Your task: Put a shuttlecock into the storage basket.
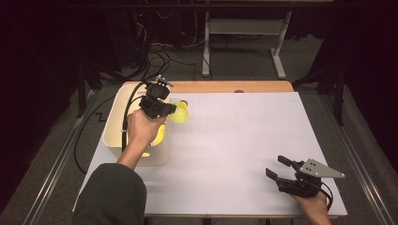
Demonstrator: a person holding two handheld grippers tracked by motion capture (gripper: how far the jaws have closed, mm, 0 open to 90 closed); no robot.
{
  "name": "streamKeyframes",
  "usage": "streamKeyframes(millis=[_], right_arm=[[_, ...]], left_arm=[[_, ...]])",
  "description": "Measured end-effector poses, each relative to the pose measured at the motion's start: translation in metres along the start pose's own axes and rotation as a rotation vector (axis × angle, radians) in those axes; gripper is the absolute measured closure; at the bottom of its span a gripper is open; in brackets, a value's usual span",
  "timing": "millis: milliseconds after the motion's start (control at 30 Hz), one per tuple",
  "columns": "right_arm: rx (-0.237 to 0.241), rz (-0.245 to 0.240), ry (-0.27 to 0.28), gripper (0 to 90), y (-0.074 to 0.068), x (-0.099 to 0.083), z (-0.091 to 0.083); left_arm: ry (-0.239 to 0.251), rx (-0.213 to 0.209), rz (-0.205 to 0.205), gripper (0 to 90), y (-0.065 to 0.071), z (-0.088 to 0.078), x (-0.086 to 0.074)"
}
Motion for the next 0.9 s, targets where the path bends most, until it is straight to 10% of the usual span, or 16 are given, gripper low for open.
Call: streamKeyframes(millis=[900], right_arm=[[0.002,0.000,-0.001,29.8,0.000,0.000,0.000]], left_arm=[[0.024,0.018,-0.039,88.7,-0.022,-0.015,-0.009]])
Point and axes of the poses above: each handheld gripper's, and its own axes: z roughly forward along the jaws, x roughly out of its top, y roughly to its right, the point moved 6 cm from there along z, roughly forward along the jaws
